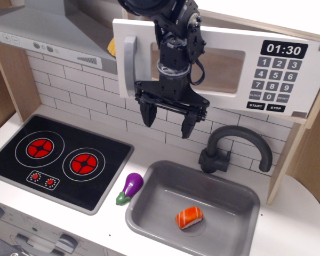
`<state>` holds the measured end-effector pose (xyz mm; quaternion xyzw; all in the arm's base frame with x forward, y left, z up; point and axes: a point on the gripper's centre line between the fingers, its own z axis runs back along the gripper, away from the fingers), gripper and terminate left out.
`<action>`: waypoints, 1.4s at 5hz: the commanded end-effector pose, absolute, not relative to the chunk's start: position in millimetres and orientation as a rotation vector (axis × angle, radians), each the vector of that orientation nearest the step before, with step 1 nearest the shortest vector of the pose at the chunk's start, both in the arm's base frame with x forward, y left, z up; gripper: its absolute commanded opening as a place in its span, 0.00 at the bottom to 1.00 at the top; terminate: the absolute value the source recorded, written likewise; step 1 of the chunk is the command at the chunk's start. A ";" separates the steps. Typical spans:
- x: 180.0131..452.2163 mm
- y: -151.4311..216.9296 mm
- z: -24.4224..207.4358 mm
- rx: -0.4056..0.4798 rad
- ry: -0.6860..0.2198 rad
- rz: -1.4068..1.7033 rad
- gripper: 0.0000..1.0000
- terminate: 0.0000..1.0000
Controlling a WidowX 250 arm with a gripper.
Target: Close microwave
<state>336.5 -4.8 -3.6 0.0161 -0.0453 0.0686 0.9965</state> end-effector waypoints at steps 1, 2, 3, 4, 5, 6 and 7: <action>348.1 7.6 10.6 0.025 -0.143 0.155 1.00 0.00; 357.5 12.4 5.9 0.030 -0.152 0.170 1.00 0.00; 365.5 15.8 6.2 0.030 -0.158 0.190 1.00 0.00; 368.9 18.1 6.7 0.032 -0.157 0.201 1.00 0.00; 375.8 20.6 6.6 0.031 -0.159 0.215 1.00 0.00; 376.9 21.6 6.0 0.032 -0.154 0.217 1.00 0.00; 376.4 21.3 5.3 0.047 -0.147 0.213 1.00 0.00</action>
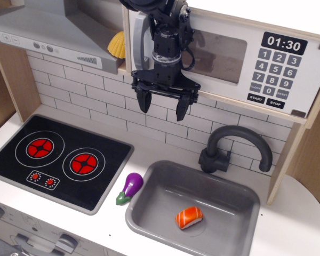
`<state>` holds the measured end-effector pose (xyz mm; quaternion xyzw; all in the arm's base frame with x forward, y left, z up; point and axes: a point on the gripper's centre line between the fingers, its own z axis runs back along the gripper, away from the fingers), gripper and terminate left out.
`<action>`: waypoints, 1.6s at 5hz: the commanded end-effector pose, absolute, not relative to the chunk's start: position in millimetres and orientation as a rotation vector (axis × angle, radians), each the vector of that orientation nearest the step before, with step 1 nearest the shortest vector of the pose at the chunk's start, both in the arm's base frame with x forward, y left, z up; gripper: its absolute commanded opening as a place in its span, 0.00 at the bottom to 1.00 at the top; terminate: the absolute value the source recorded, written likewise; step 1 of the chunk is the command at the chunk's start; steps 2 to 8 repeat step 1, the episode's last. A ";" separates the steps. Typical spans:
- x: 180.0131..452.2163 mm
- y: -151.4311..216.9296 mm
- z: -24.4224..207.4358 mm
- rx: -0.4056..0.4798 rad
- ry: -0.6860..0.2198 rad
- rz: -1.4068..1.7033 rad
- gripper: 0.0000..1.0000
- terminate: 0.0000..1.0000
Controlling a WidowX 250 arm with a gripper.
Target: Close microwave
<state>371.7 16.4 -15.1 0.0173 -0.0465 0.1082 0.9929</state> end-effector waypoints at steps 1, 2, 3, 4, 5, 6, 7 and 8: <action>342.6 13.9 12.7 0.024 -0.125 0.140 1.00 1.00; 342.6 13.9 12.7 0.024 -0.125 0.140 1.00 1.00; 342.6 13.9 12.7 0.024 -0.125 0.140 1.00 1.00; 342.6 13.9 12.7 0.024 -0.125 0.140 1.00 1.00; 342.6 13.9 12.7 0.024 -0.125 0.140 1.00 1.00; 342.6 13.9 12.7 0.024 -0.125 0.140 1.00 1.00; 342.6 13.9 12.7 0.024 -0.125 0.140 1.00 1.00; 342.6 13.9 12.7 0.024 -0.125 0.140 1.00 1.00</action>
